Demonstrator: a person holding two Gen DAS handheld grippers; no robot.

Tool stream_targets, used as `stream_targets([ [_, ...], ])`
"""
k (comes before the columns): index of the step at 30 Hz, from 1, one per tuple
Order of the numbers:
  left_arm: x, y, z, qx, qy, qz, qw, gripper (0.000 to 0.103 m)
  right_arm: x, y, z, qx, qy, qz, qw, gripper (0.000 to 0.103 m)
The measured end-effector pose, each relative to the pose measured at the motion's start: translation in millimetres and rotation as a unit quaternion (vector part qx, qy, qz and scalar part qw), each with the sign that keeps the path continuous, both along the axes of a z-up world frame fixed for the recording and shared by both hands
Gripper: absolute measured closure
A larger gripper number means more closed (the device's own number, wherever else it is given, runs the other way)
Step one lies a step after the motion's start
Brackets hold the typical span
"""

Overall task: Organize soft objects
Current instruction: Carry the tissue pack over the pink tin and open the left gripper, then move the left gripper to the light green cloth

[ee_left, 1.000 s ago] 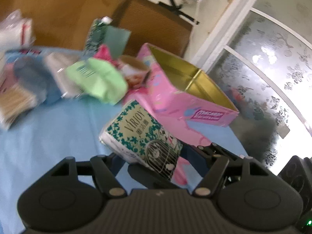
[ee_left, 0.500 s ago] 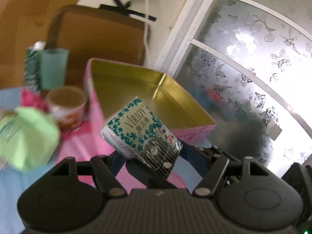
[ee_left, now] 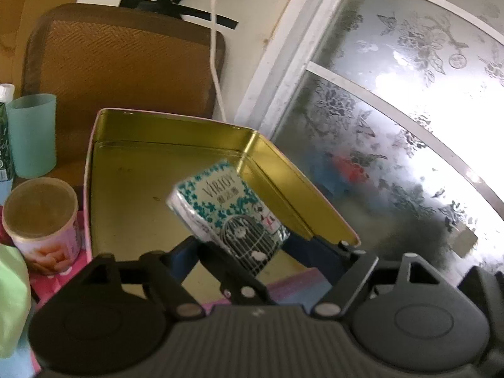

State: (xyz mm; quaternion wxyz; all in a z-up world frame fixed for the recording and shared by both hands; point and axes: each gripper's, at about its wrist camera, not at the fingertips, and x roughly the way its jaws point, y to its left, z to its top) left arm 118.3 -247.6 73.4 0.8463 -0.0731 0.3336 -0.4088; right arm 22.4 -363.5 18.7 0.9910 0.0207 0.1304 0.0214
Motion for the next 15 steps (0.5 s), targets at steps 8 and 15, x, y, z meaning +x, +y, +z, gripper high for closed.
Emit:
stream_targets([
  [8, -8, 63, 2, -0.038, 0.0, 0.054, 0.9978, 0.016, -1, -10, -6, 0.028, 0.005, -0.023, 0.999, 0.033],
  [15, -63, 150, -19, 0.029, -0.044, 0.122, 0.9912, 0.016, -33, 7, -3, 0.051, -0.027, 0.009, 0.998, 0.033],
])
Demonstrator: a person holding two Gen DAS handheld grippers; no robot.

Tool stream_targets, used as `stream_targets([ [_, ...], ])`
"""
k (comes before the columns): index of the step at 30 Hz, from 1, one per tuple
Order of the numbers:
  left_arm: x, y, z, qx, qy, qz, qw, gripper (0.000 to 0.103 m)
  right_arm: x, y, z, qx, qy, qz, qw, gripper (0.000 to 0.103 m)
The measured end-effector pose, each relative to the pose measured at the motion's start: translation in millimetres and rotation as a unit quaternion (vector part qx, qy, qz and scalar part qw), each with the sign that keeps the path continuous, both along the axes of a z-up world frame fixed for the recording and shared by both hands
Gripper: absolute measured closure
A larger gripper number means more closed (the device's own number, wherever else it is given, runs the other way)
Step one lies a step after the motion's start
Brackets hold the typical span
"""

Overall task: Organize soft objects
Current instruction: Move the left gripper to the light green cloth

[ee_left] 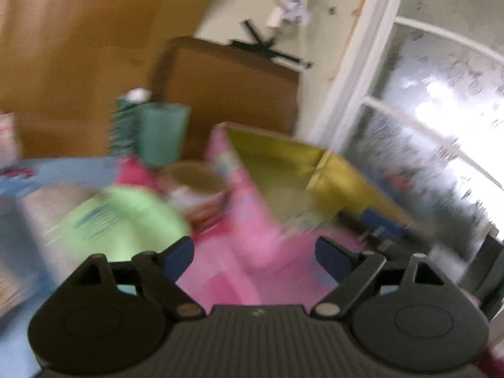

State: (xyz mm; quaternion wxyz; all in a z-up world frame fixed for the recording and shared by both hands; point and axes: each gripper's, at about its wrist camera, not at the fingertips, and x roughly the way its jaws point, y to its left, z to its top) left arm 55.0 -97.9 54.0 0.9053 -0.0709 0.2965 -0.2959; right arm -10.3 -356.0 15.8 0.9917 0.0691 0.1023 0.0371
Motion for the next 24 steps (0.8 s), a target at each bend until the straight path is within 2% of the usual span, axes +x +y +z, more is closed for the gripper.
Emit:
stream_targets([
  [3, -18, 33, -18, 0.033, 0.009, 0.034, 0.9988, 0.016, -8, 21, 1, 0.002, -0.006, 0.032, 0.999, 0.033],
  [6, -32, 69, -33, 0.069, 0.01, 0.075, 0.9947, 0.016, -11, 51, 1, -0.003, 0.005, 0.079, 0.997, 0.033],
  [10, -39, 108, -52, 0.085, 0.027, 0.123, 0.9885, 0.016, -5, 96, 1, -0.033, 0.026, 0.138, 0.99, 0.033],
  [13, -45, 127, -59, 0.083, 0.017, 0.137, 0.9869, 0.014, 2, 127, 1, -0.068, 0.036, 0.164, 0.983, 0.033],
  [16, -43, 136, -60, 0.049, 0.019, 0.133, 0.9898, 0.01, 19, 156, -3, -0.126, 0.061, 0.175, 0.975, 0.033],
  [19, -41, 137, -60, 0.039, 0.019, 0.124, 0.9914, 0.01, 43, 173, -9, -0.167, 0.092, 0.182, 0.965, 0.034],
  [20, -44, 137, -60, 0.035, 0.019, 0.121, 0.9918, 0.01, 51, 176, -12, -0.177, 0.1, 0.183, 0.962, 0.04],
  [21, -45, 138, -61, 0.031, 0.019, 0.12, 0.9922, 0.01, 57, 177, -15, -0.183, 0.107, 0.183, 0.96, 0.063],
  [23, -49, 141, -61, 0.02, 0.021, 0.119, 0.9925, 0.01, 66, 177, -19, -0.181, 0.131, 0.189, 0.956, 0.099],
  [24, -49, 143, -61, 0.012, 0.022, 0.118, 0.9927, 0.01, 65, 174, -18, -0.169, 0.137, 0.19, 0.957, 0.099],
])
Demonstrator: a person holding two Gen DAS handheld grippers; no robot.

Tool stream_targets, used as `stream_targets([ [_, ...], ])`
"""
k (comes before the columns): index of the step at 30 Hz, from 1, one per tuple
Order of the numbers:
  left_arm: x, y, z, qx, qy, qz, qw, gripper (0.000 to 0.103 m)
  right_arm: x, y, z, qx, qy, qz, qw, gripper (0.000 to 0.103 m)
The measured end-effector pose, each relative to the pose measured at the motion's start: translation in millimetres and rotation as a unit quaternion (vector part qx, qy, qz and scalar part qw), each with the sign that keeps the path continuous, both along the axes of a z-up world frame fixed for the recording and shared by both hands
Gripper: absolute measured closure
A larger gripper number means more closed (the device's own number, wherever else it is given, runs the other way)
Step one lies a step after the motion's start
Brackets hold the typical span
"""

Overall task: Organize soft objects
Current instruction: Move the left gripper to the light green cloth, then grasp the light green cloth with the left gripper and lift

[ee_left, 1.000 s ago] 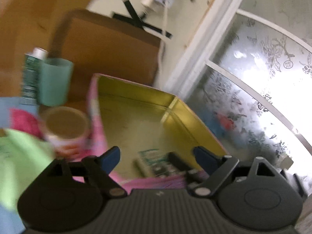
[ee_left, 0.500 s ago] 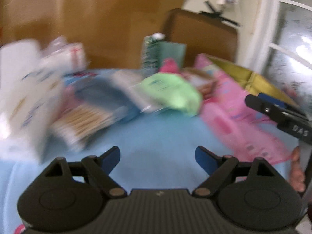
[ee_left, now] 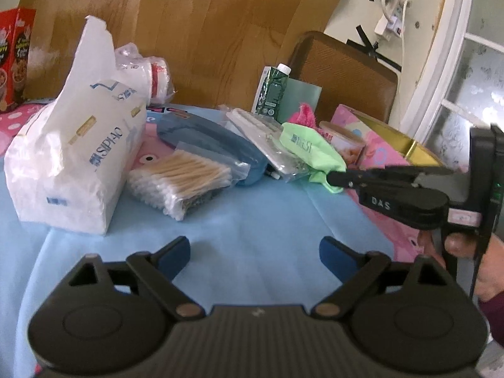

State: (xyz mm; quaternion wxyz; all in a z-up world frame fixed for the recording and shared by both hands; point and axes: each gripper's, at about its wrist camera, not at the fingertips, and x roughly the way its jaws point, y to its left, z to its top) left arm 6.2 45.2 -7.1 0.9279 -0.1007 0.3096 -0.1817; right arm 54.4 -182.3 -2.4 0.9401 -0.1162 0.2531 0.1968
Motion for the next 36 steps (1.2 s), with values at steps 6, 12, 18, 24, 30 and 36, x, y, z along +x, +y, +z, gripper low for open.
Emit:
stream_targets([
  [6, -1, 3, -1, -0.02, 0.004, -0.004, 0.9998, 0.011, -65, -16, 12, 0.066, 0.022, 0.038, 0.997, 0.099],
  [12, 0, -17, 5, -0.057, 0.027, -0.053, 0.9966, 0.013, -126, -28, 6, 0.086, 0.05, 0.07, 0.993, 0.09],
  [18, 15, -51, 12, -0.077, 0.062, -0.099, 0.9902, 0.019, -108, -33, 2, 0.087, 0.044, 0.036, 0.995, 0.023],
  [24, 32, -95, 4, -0.034, 0.075, -0.121, 0.9893, 0.043, -86, -20, -9, 0.065, 0.06, 0.04, 0.995, 0.068],
  [30, 37, -118, 31, -0.07, 0.062, -0.176, 0.9799, 0.062, -90, -51, -3, 0.112, 0.02, 0.003, 0.994, 0.096],
  [36, 48, -182, 83, -0.046, -0.019, -0.237, 0.9702, 0.059, -98, -86, 26, 0.106, -0.106, -0.073, 0.986, 0.096],
])
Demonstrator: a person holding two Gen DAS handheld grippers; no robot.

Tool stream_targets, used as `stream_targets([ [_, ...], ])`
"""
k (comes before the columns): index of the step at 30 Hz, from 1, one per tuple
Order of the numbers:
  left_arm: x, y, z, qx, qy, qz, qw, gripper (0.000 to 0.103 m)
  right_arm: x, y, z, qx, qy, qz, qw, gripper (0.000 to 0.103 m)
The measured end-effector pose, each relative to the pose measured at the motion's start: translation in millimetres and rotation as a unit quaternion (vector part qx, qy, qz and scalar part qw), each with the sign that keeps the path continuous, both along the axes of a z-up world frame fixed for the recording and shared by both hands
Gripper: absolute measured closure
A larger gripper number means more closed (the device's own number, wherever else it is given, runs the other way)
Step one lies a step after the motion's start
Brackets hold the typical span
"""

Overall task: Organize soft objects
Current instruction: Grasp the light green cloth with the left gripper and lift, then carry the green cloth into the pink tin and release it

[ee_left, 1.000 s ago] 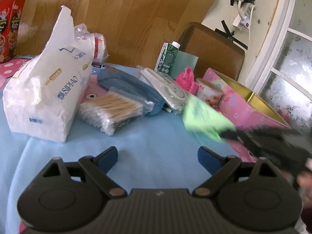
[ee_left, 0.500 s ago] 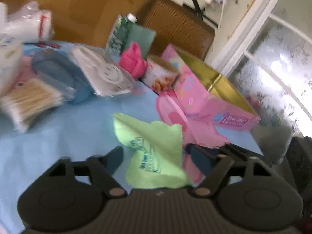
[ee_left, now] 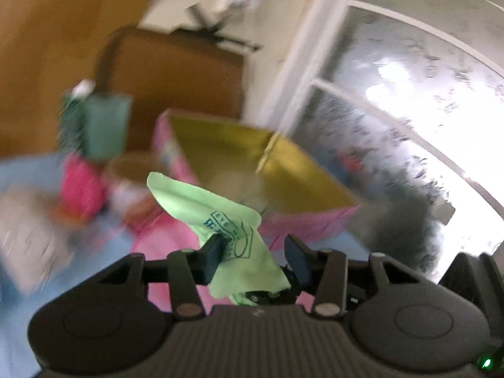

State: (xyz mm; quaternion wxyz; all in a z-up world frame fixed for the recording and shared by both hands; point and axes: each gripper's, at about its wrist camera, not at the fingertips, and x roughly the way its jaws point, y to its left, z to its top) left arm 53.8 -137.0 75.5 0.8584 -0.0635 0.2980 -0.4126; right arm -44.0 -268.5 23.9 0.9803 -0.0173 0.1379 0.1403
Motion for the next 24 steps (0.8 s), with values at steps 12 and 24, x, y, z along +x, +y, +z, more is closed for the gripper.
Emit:
stream_targets([
  [12, 38, -69, 5, 0.052, -0.065, 0.04, 0.9957, 0.014, 93, -87, -4, 0.03, 0.054, -0.149, 0.987, 0.051],
  [24, -17, 116, -58, 0.087, -0.032, 0.202, 0.975, 0.009, 40, -32, -4, 0.071, -0.012, -0.052, 0.996, 0.05],
])
